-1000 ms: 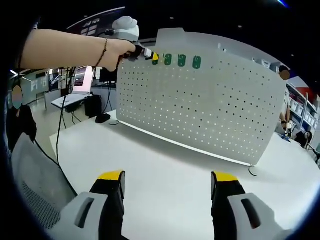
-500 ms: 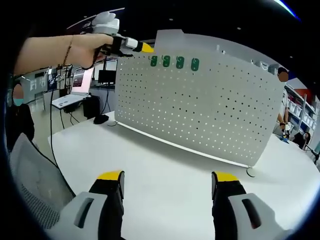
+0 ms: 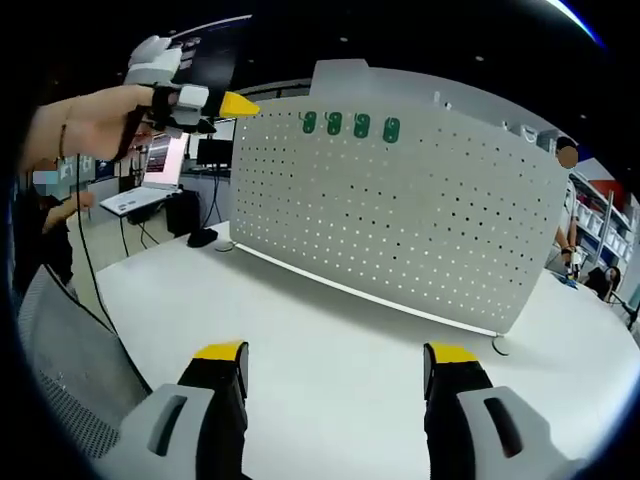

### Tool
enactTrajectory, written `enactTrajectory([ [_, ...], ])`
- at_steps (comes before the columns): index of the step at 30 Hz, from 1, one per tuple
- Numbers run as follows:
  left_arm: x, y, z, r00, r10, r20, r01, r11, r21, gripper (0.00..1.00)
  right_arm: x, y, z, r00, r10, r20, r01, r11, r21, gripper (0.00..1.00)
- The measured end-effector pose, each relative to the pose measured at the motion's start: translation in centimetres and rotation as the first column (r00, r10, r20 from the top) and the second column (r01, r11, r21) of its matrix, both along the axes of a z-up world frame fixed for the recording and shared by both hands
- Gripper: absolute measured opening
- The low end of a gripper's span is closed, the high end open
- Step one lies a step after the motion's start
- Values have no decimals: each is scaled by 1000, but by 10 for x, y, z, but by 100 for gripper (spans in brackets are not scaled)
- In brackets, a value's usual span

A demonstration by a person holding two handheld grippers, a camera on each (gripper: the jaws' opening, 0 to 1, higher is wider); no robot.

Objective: Insert the hook assembly into the mounting plate slot until the hook locks in place.

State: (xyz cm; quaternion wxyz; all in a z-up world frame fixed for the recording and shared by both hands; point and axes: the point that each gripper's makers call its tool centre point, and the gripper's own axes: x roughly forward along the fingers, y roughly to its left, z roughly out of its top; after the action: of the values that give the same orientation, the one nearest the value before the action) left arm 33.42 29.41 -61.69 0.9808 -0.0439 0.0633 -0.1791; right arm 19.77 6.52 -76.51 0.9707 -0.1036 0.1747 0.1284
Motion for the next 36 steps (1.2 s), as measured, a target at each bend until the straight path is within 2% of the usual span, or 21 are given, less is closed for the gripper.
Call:
enactTrajectory([
  [6,-20,0,-12,999,-26,-26,25,1000,-17,96,-1,-1,1,1000,-7,-5,7,1000,13,69],
  [8,-27,-4,-16,998,-57,-38,56,998,-35,100,-1,-1,1,1000,-8,-2,8,1000,20,69],
  [15,-48,2,-30,995,-76,-66,73,996,-45,100,-2,1,0,1000,-2,-12,2,1000,29,69],
  [25,-85,0,-69,987,-89,-133,79,994,-77,100,-1,-1,0,1000,-6,-12,7,1000,21,70],
  [28,-90,-2,-75,984,-92,-154,76,992,-105,100,-1,0,-1,1000,-1,-16,1,1000,16,70],
  [36,-100,-7,-83,981,-101,-168,86,992,-93,100,-2,3,-3,1000,14,-27,-14,1000,4,71],
])
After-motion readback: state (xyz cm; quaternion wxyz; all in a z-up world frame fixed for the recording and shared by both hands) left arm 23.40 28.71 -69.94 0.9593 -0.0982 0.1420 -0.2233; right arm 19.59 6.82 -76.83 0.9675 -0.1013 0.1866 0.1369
